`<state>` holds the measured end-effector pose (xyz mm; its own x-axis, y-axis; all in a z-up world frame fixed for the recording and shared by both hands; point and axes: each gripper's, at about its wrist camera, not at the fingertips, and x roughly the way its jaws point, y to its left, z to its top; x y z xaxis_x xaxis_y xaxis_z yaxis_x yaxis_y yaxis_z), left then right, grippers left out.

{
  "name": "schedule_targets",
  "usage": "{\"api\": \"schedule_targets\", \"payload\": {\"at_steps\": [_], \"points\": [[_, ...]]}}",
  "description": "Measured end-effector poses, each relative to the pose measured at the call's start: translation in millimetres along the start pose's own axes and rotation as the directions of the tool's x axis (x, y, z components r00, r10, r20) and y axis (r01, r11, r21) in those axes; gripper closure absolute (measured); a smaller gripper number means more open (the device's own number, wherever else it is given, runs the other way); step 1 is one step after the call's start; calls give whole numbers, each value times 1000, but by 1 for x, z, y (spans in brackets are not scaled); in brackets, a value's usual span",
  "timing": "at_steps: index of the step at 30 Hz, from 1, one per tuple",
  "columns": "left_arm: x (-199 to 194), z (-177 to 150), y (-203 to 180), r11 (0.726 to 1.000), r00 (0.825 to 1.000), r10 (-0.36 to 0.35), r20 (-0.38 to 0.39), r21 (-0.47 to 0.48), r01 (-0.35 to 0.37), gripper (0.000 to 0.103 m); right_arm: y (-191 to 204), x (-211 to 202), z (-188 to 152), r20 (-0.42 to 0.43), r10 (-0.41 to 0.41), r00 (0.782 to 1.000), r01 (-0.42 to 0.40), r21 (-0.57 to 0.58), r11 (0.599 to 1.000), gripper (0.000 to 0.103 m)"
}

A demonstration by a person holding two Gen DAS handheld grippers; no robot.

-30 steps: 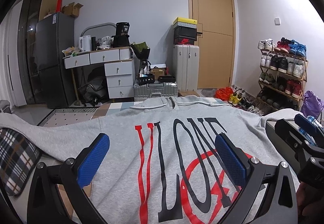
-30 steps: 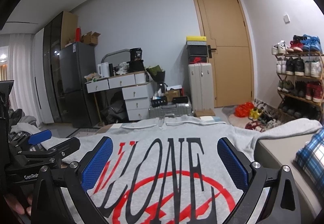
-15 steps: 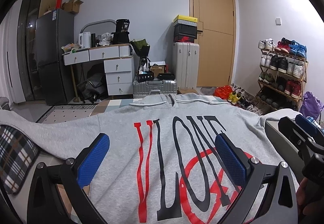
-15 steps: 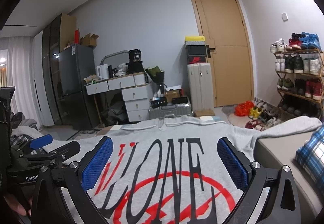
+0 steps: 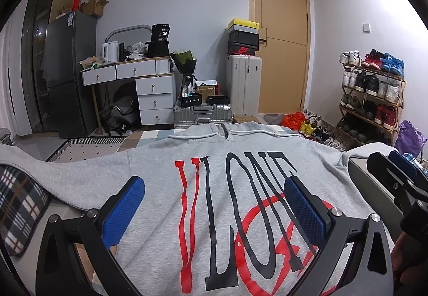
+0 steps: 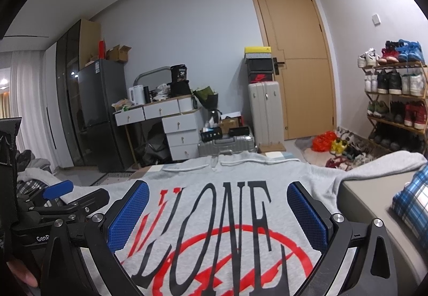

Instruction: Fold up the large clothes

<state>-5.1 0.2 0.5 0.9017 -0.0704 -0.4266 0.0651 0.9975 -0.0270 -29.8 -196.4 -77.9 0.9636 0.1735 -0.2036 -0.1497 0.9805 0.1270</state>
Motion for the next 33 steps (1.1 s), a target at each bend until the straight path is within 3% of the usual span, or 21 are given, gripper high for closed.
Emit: {"api": "schedule_targets", "payload": {"at_steps": [16,21,26,28,31,33], "points": [[5,-5,-7,999,1000,25,-1,39,-25,1,-16,-4,4,1,-52,999,52,55,997,0],[7,-8,-12,998,1000,10,-17,57,-9,1,-71,-11,39,-61,-70,996,77,115,990,0],[11,-10,-18,998,1000,4,-28,68,-2,1,-176,-27,93,-114,-207,972,218,88,972,0],[15,-12,-20,997,999,8,-40,75,-5,1,-228,-30,109,-155,-271,950,291,123,949,0],[24,-16,-25,996,998,10,-65,88,-4,1,-336,-29,129,-266,-351,898,420,279,864,0],[29,-19,-28,995,997,8,-78,102,0,1,-403,-27,127,-340,-322,883,451,430,782,0]]}}
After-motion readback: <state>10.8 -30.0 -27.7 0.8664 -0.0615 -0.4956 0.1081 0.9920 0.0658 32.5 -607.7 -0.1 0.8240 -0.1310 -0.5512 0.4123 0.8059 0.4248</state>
